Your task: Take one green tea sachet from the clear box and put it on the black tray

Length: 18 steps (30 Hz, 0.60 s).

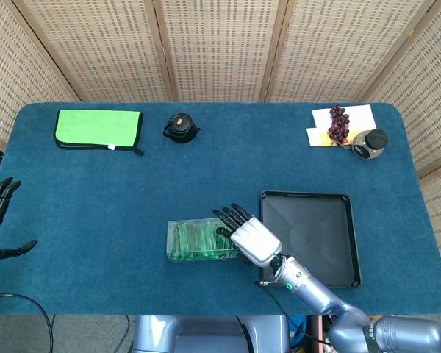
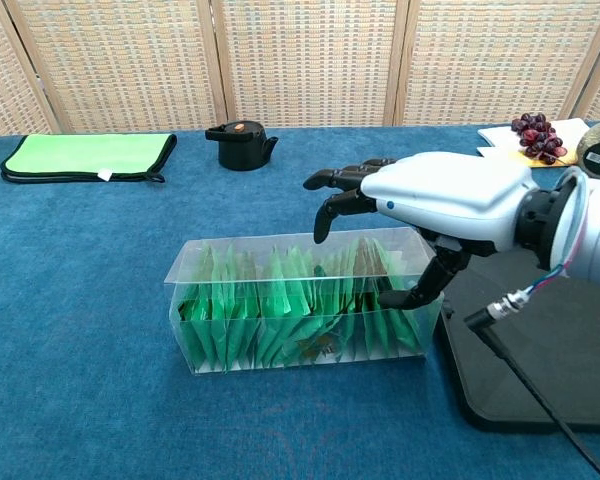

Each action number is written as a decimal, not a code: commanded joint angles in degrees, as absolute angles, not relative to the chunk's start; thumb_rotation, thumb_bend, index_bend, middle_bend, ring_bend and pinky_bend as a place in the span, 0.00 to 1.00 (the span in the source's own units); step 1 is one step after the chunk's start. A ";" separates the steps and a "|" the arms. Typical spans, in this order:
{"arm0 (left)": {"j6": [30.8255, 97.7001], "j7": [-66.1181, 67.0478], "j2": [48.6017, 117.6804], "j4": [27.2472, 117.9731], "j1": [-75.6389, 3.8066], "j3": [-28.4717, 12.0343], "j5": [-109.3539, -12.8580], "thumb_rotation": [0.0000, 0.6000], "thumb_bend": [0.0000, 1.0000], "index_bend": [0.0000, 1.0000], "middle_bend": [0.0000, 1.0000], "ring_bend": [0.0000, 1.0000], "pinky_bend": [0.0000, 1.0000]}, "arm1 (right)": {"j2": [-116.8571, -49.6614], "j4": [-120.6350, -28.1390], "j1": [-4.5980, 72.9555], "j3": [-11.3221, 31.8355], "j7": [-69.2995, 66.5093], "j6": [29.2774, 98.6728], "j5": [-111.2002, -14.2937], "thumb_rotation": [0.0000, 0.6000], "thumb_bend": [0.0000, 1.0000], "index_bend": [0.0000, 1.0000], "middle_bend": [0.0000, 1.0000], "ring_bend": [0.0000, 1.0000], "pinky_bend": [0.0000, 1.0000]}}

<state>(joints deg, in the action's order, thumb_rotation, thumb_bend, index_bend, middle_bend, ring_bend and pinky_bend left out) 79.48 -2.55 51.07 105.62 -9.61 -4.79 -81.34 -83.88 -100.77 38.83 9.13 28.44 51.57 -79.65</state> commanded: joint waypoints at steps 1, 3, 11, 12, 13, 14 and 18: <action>79.47 -2.89 50.95 105.54 -9.61 -4.81 -81.41 1.00 0.09 0.00 0.00 0.00 0.00 | -84.76 -100.18 39.68 9.10 30.28 51.54 -78.22 1.00 0.44 0.29 0.04 0.00 0.00; 79.54 -3.08 50.87 105.51 -9.57 -4.82 -81.43 1.00 0.09 0.00 0.00 0.00 0.00 | -85.17 -99.93 40.04 9.01 31.24 51.69 -77.63 1.00 0.44 0.29 0.04 0.00 0.00; 79.75 -4.40 50.46 105.25 -9.43 -5.07 -81.12 1.00 0.09 0.00 0.00 0.00 0.00 | -86.33 -99.77 41.96 10.07 33.67 52.84 -76.09 1.00 0.57 0.42 0.04 0.00 0.00; 79.74 -4.60 50.41 105.20 -9.43 -5.13 -81.03 1.00 0.09 0.00 0.00 0.00 0.00 | -86.32 -99.96 42.32 10.43 33.77 52.94 -75.82 1.00 0.59 0.43 0.04 0.00 0.00; 79.76 -4.82 50.35 105.15 -9.40 -5.17 -80.97 1.00 0.09 0.00 0.00 0.00 0.00 | -86.24 -100.34 42.75 10.94 33.91 53.01 -75.48 1.00 0.61 0.43 0.04 0.00 0.00; 79.76 -4.91 50.32 105.12 -9.40 -5.17 -80.97 1.00 0.09 0.00 0.00 0.00 0.00 | -86.18 -100.50 42.94 11.10 34.02 52.97 -75.22 1.00 0.62 0.44 0.04 0.00 0.00; 79.66 -5.34 50.23 105.01 -9.43 -5.21 -80.96 1.00 0.09 0.00 0.00 0.00 0.00 | -85.61 -101.69 44.29 12.24 35.23 52.45 -73.18 1.00 0.65 0.44 0.04 0.00 0.00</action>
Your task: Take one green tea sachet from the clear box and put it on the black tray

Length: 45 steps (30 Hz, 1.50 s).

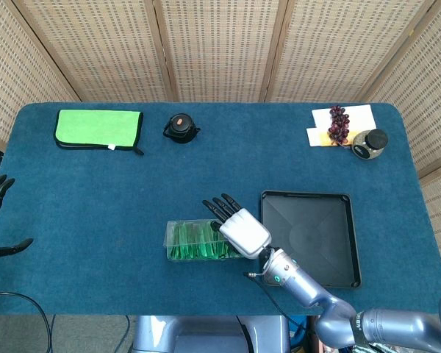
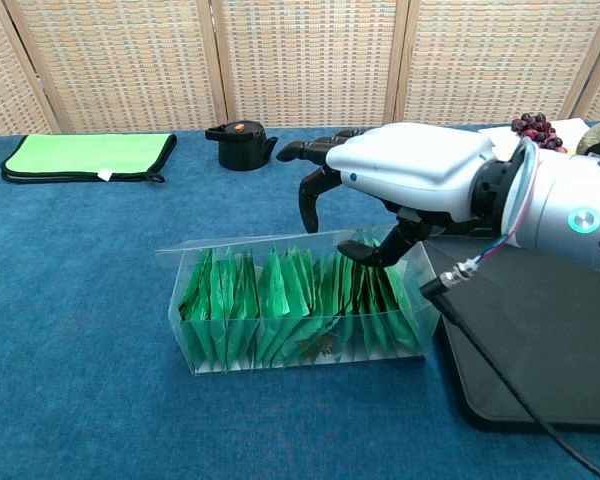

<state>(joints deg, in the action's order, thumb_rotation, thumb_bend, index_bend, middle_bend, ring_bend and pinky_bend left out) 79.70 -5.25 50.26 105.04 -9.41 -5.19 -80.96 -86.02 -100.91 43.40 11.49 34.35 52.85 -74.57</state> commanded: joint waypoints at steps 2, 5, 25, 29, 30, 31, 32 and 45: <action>79.63 -5.43 50.20 104.99 -9.44 -5.22 -80.96 1.00 0.09 0.00 0.00 0.00 0.00 | -85.38 -102.03 44.76 12.57 35.84 52.12 -72.22 1.00 0.65 0.44 0.03 0.00 0.00; 79.64 -5.60 50.12 104.98 -9.45 -5.25 -80.99 1.00 0.09 0.00 0.00 0.00 0.00 | -84.55 -103.13 46.37 13.60 37.97 50.76 -68.42 1.00 0.65 0.44 0.01 0.00 0.00; 78.29 -8.51 49.43 103.97 -9.93 -5.72 -79.99 1.00 0.09 0.00 0.00 0.00 0.00 | -87.53 -102.80 59.80 18.43 50.01 56.04 -45.02 1.00 0.65 0.44 0.01 0.00 0.00; 77.99 -8.74 49.37 103.86 -10.08 -5.75 -79.95 1.00 0.09 0.00 0.00 0.00 0.00 | -88.49 -101.17 61.94 18.46 50.79 56.26 -41.58 1.00 0.65 0.44 0.01 0.00 0.00; 77.97 -8.78 49.37 103.84 -10.09 -5.75 -79.96 1.00 0.09 0.00 0.00 0.00 0.00 | -88.60 -100.91 62.40 18.35 51.05 56.35 -40.87 1.00 0.65 0.44 0.01 0.00 0.00; 77.93 -8.79 49.37 103.80 -10.11 -5.75 -79.96 1.00 0.09 0.00 0.00 0.00 0.00 | -88.72 -100.64 62.86 18.26 51.33 56.49 -40.23 1.00 0.65 0.44 0.01 0.00 0.00; 77.92 -8.83 49.37 103.80 -10.12 -5.75 -79.95 1.00 0.09 0.00 0.00 0.00 0.00 | -88.86 -100.35 63.31 18.19 51.57 56.69 -39.71 1.00 0.65 0.44 0.01 0.00 0.00; 77.63 -8.78 49.40 103.76 -10.29 -5.71 -80.02 1.00 0.09 0.00 0.00 0.00 0.00 | -89.35 -98.57 67.23 17.46 53.06 57.15 -31.41 1.00 0.68 0.39 0.00 0.00 0.00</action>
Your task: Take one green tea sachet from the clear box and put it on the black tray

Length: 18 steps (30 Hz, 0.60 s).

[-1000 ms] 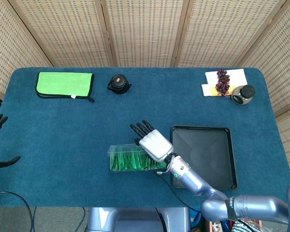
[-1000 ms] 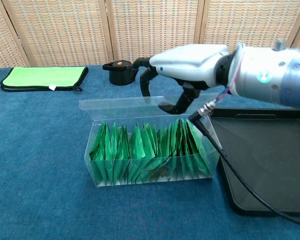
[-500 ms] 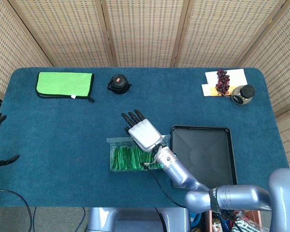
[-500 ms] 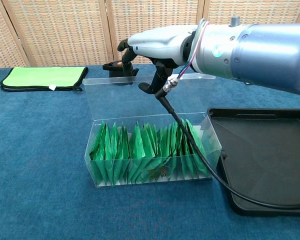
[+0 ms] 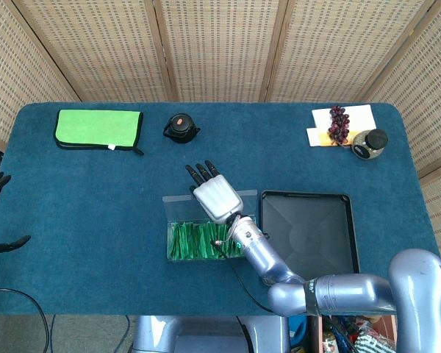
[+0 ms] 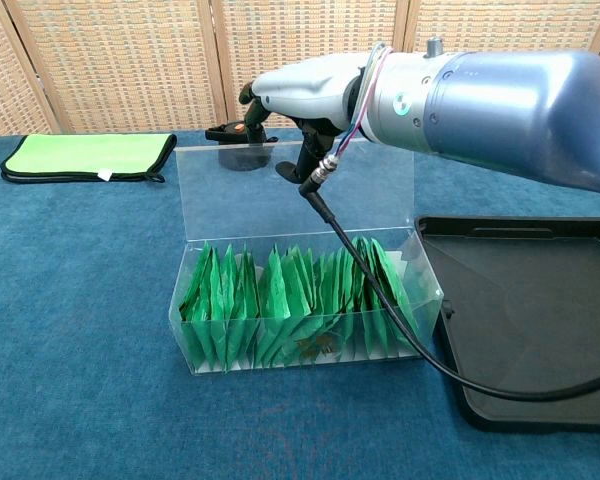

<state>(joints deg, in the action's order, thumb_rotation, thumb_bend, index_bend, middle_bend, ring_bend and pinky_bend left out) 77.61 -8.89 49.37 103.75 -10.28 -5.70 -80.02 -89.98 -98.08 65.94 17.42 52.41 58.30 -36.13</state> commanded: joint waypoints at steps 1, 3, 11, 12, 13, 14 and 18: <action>77.62 -8.73 49.42 103.81 -10.30 -5.69 -80.04 1.00 0.09 0.00 0.00 0.00 0.00 | -88.90 -98.86 67.89 17.52 53.60 56.93 -29.33 1.00 0.68 0.38 0.00 0.00 0.00; 77.60 -8.73 49.40 103.83 -10.33 -5.69 -80.07 1.00 0.09 0.00 0.00 0.00 0.00 | -88.59 -99.00 68.82 17.42 54.30 57.16 -27.64 1.00 0.68 0.38 0.00 0.00 0.00; 77.50 -8.99 49.38 103.70 -10.39 -5.73 -80.01 1.00 0.09 0.00 0.00 0.00 0.00 | -88.37 -99.23 70.14 16.42 53.29 58.87 -27.53 1.00 0.68 0.37 0.00 0.00 0.00; 77.47 -8.98 49.39 103.71 -10.41 -5.71 -80.02 1.00 0.09 0.00 0.00 0.00 0.00 | -88.36 -99.24 70.11 16.39 53.02 59.14 -28.11 1.00 0.68 0.33 0.00 0.00 0.00; 77.41 -8.93 49.39 103.71 -10.43 -5.69 -80.03 1.00 0.09 0.00 0.00 0.00 0.00 | -88.38 -99.14 69.99 16.36 52.49 59.80 -29.62 1.00 0.68 0.27 0.00 0.00 0.00; 77.37 -8.89 49.41 103.70 -10.46 -5.68 -80.05 1.00 0.09 0.00 0.00 0.00 0.00 | -88.46 -99.01 69.82 16.32 51.99 60.38 -31.02 1.00 0.68 0.23 0.00 0.00 0.00; 77.34 -8.71 49.44 103.77 -10.51 -5.63 -80.19 1.00 0.09 0.00 0.00 0.00 0.00 | -88.51 -98.68 68.45 15.94 48.64 62.91 -38.68 1.00 0.64 0.06 0.00 0.00 0.00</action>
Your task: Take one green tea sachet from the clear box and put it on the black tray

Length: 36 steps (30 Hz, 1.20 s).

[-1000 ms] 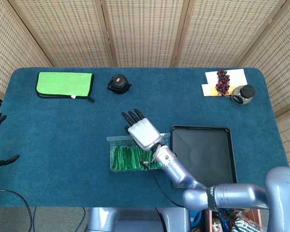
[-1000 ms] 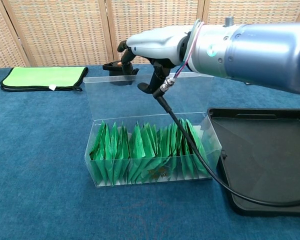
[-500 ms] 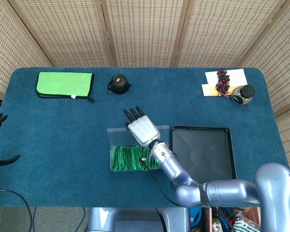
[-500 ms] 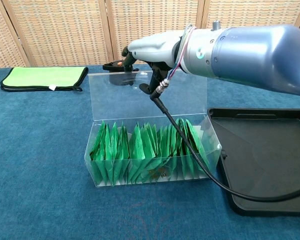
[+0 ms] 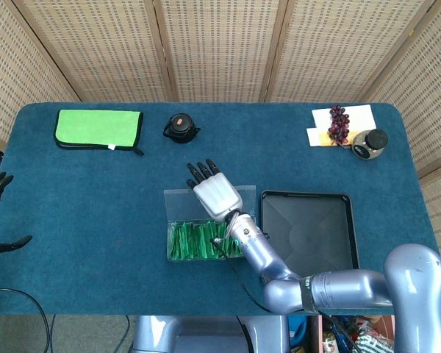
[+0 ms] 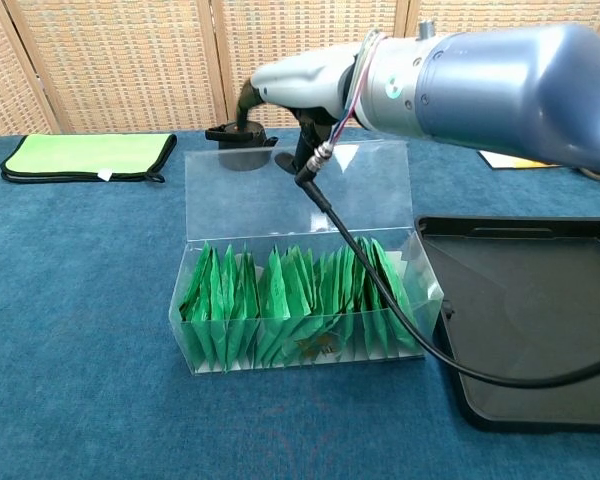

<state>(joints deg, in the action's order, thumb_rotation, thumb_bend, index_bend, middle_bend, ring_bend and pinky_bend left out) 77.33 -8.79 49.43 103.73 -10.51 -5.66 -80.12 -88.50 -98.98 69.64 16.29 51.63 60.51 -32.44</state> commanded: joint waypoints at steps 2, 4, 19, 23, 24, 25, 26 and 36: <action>77.44 -8.55 49.48 103.87 -10.49 -5.56 -80.40 1.00 0.09 0.00 0.00 0.00 0.00 | -87.94 -98.97 67.49 15.83 46.59 64.50 -43.41 1.00 0.59 0.04 0.00 0.00 0.00; 77.55 -8.30 49.52 103.96 -10.45 -5.43 -80.69 1.00 0.09 0.00 0.00 0.00 0.00 | -86.78 -100.15 66.41 15.50 44.80 65.43 -46.93 1.00 0.56 0.04 0.00 0.00 0.00; 77.75 -6.71 49.73 104.53 -10.51 -4.82 -82.00 1.00 0.09 0.00 0.00 0.00 0.00 | -73.63 -107.64 58.74 3.47 36.43 61.20 -72.27 1.00 0.15 0.30 0.02 0.00 0.00; 78.25 -5.79 49.91 104.99 -10.32 -4.70 -82.23 1.00 0.09 0.00 0.00 0.00 0.00 | -74.28 -106.70 57.67 1.24 34.74 59.91 -77.46 1.00 0.22 0.35 0.04 0.00 0.00; 78.25 -5.66 49.94 105.04 -10.33 -4.70 -82.16 1.00 0.09 0.00 0.00 0.00 0.00 | -74.68 -106.27 57.59 1.26 34.69 59.70 -77.85 1.00 0.23 0.36 0.04 0.00 0.00; 78.22 -5.56 49.96 105.08 -10.33 -4.69 -82.09 1.00 0.09 0.00 0.00 0.00 0.00 | -75.12 -105.87 57.56 1.29 34.71 59.39 -78.14 1.00 0.24 0.36 0.05 0.00 0.00; 78.17 -5.50 49.99 105.09 -10.36 -4.70 -82.02 1.00 0.09 0.00 0.00 0.00 0.00 | -75.65 -105.41 57.56 1.39 34.76 59.11 -78.36 1.00 0.25 0.37 0.05 0.00 0.00; 77.65 -5.46 50.08 104.85 -10.64 -4.86 -81.30 1.00 0.09 0.00 0.00 0.00 0.00 | -81.58 -98.50 58.51 3.55 36.47 55.80 -78.01 1.00 0.31 0.42 0.07 0.00 0.00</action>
<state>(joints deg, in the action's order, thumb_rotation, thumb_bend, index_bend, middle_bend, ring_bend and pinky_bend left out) 77.66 -5.44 50.09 104.86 -10.63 -4.85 -81.31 -80.91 -99.23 58.31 3.14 36.24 56.34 -78.25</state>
